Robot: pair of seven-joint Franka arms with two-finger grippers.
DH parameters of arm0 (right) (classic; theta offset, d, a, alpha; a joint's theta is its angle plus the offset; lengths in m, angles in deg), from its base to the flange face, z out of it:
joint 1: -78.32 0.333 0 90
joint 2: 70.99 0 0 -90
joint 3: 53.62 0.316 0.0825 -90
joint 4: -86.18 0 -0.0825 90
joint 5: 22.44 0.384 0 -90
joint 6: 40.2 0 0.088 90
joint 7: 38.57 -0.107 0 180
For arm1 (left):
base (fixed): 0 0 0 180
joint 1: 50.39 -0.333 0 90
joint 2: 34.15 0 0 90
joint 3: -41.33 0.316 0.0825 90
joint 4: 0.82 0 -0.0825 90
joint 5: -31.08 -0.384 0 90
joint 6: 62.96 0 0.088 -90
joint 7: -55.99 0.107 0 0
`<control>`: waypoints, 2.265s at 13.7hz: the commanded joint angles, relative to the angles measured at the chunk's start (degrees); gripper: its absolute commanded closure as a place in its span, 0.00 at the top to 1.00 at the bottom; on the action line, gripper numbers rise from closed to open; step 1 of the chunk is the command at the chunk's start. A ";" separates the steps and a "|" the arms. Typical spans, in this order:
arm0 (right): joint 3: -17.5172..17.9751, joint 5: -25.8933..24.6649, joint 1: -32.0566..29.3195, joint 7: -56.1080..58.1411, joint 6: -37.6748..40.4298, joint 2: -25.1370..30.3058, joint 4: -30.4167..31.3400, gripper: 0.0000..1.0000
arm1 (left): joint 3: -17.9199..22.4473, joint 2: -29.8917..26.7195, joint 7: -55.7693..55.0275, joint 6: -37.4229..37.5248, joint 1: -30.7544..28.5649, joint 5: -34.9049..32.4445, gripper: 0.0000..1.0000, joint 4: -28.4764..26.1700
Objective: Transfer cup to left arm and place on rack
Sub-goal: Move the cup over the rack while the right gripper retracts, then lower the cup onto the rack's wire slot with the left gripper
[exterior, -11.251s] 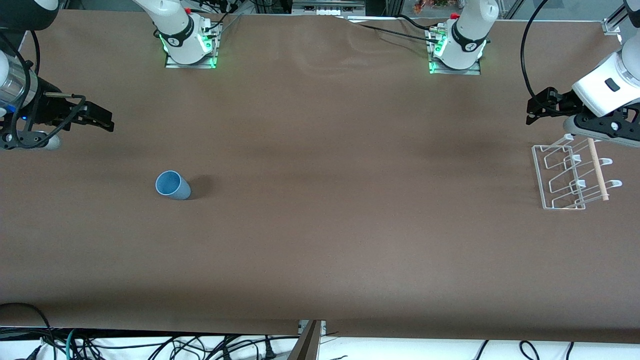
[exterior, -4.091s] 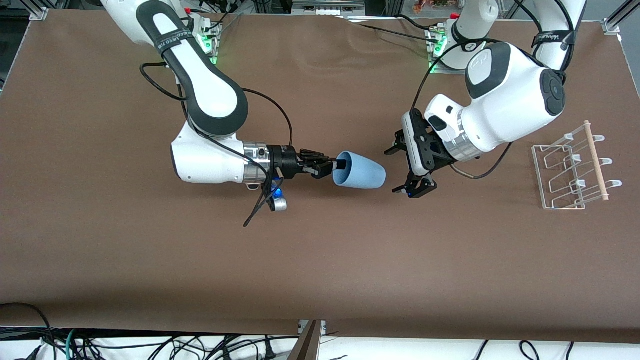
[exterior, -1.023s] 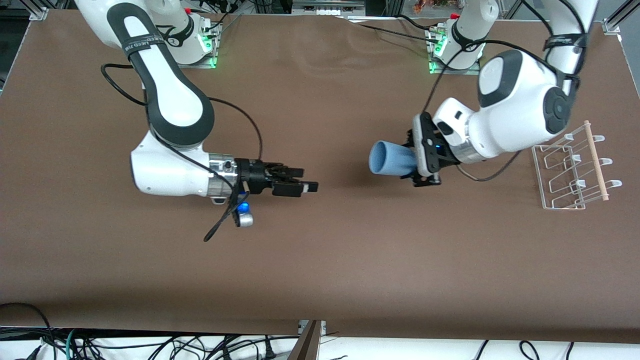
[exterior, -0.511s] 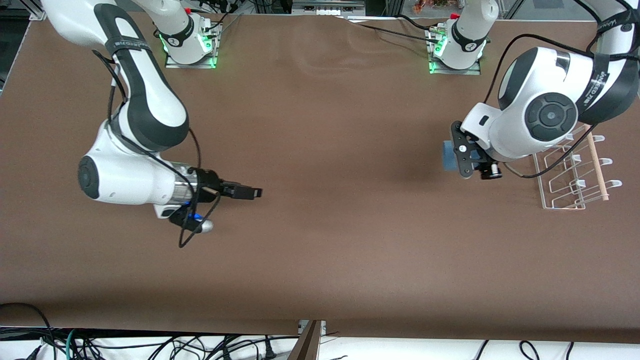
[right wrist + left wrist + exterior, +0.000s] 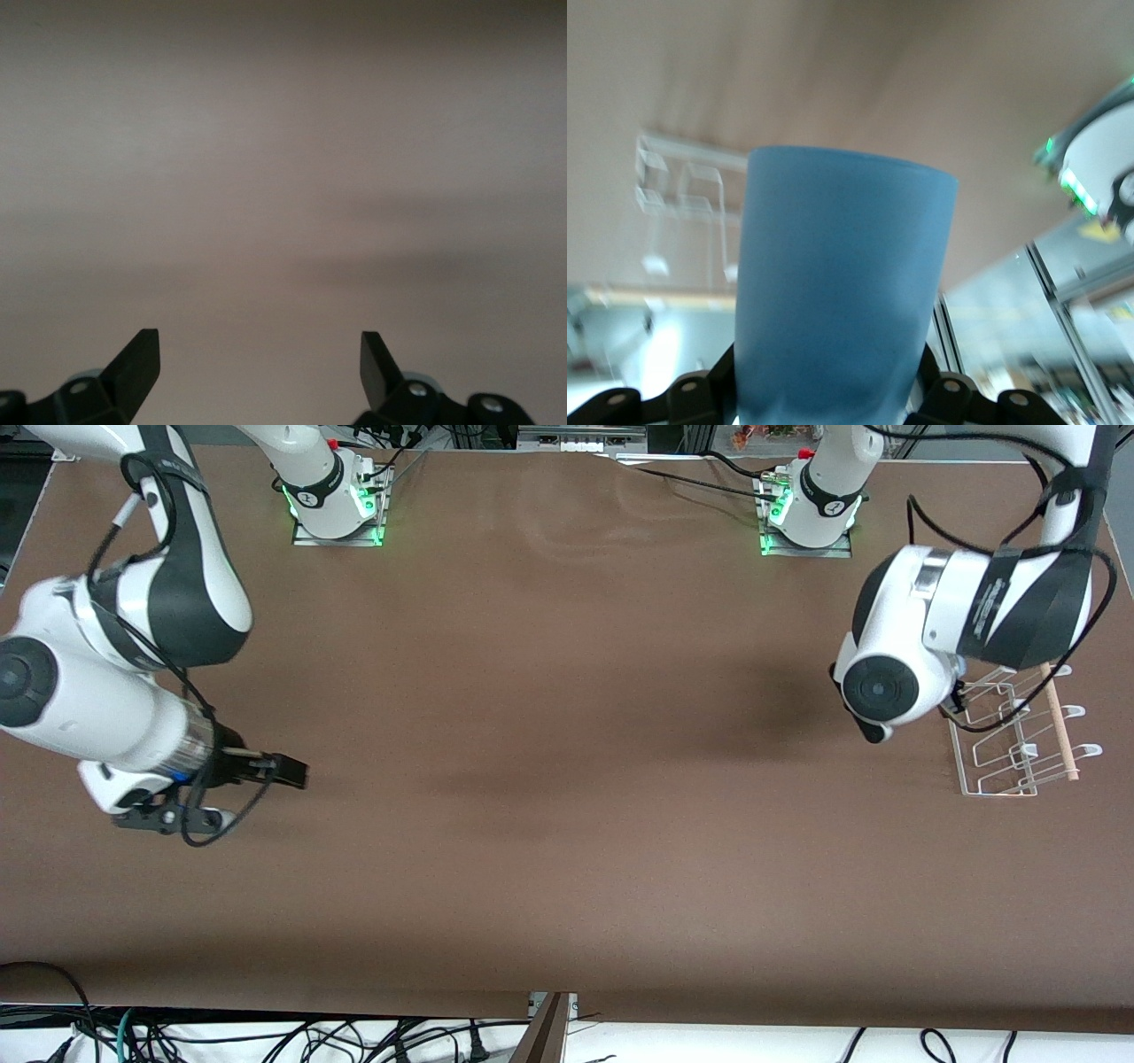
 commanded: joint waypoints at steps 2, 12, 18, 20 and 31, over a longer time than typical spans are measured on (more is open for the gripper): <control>-0.08 -2.11 -3.75 7.00 5.52 8.79 5.67 1.00 | 1.66 3.09 -3.74 6.60 -3.57 -9.18 0.00 0.02; 0.18 -1.67 -5.07 8.22 8.97 16.63 6.38 1.00 | 1.14 -9.20 -13.07 -9.98 -9.55 -30.91 0.00 -29.75; -0.08 -2.02 -5.16 10.34 9.94 15.76 4.80 1.00 | 0.87 -10.10 -28.55 -13.23 -9.90 -36.45 0.00 -39.71; -0.08 -2.02 -5.16 10.34 9.85 15.32 4.71 1.00 | 0.87 -9.40 -28.73 -14.47 -11.21 -36.72 0.00 -39.80; -0.08 -1.93 -5.16 10.25 9.50 14.96 4.62 1.00 | 0.87 -4.04 -34.18 -21.15 -13.77 -46.99 0.18 -43.40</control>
